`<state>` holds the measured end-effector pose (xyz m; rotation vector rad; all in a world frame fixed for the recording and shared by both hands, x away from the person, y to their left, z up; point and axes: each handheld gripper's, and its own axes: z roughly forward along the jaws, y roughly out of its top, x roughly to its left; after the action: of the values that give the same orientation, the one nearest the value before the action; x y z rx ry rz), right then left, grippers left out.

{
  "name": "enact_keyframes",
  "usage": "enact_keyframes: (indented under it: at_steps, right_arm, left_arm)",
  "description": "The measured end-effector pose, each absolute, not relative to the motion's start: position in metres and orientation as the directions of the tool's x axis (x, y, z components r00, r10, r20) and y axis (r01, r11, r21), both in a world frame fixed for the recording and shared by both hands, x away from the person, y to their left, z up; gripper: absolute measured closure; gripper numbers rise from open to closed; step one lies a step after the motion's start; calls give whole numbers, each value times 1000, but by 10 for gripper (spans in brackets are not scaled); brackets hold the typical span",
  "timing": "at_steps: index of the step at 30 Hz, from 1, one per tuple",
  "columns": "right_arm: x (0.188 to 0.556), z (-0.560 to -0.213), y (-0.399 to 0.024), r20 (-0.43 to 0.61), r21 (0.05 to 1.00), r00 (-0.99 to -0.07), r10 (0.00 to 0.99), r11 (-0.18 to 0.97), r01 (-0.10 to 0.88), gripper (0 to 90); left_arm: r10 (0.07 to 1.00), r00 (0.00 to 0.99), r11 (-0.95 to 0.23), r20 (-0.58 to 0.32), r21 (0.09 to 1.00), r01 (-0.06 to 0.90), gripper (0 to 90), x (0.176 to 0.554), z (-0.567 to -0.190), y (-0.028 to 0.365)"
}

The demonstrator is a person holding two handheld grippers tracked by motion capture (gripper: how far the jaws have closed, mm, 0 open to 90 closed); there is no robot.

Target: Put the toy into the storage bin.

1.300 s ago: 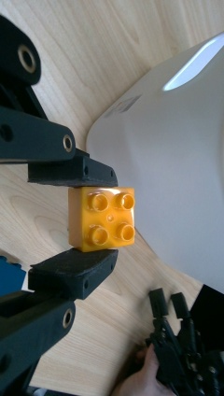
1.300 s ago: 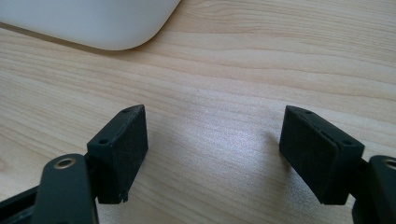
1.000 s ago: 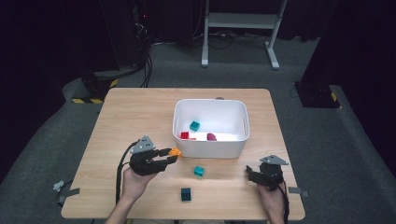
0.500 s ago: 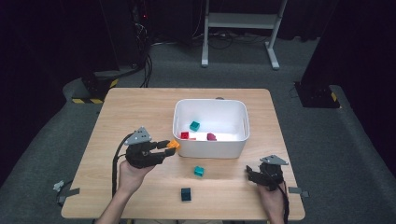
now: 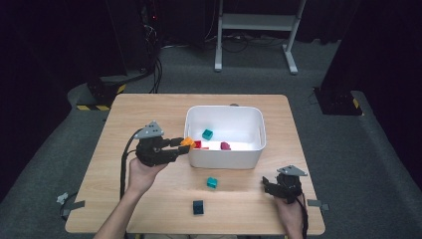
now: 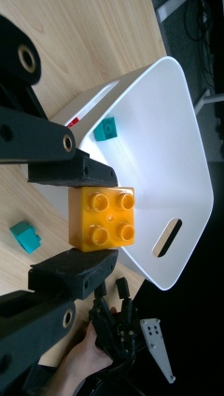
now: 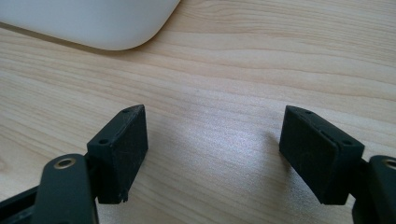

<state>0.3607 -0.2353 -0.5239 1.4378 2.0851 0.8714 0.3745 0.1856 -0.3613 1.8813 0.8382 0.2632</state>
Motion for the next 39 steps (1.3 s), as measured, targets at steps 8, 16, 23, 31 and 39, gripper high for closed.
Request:
enact_keyframes:
  at_steps: [8,16,23,31,39]
  right_arm:
    - [361,-524,-235,-17,719,-349,937,253,647,234]
    - [361,-524,-235,-16,719,-347,938,252,648,234]
    - [361,-524,-235,-15,719,-347,938,251,648,234]
    - [361,-524,-235,-15,719,-347,938,252,648,234]
    - [361,-524,-235,-17,720,-349,937,254,646,234]
  left_arm:
    - [657,734,-263,-169,862,434,587,391,-355,173]
    - [665,729,-279,-162,852,443,587,406,-359,161]
    - [674,720,-287,-165,840,461,587,415,-365,154]
    - [689,705,-278,-166,838,469,586,423,-370,150]
    - [701,696,-285,-155,834,473,585,428,-374,145]
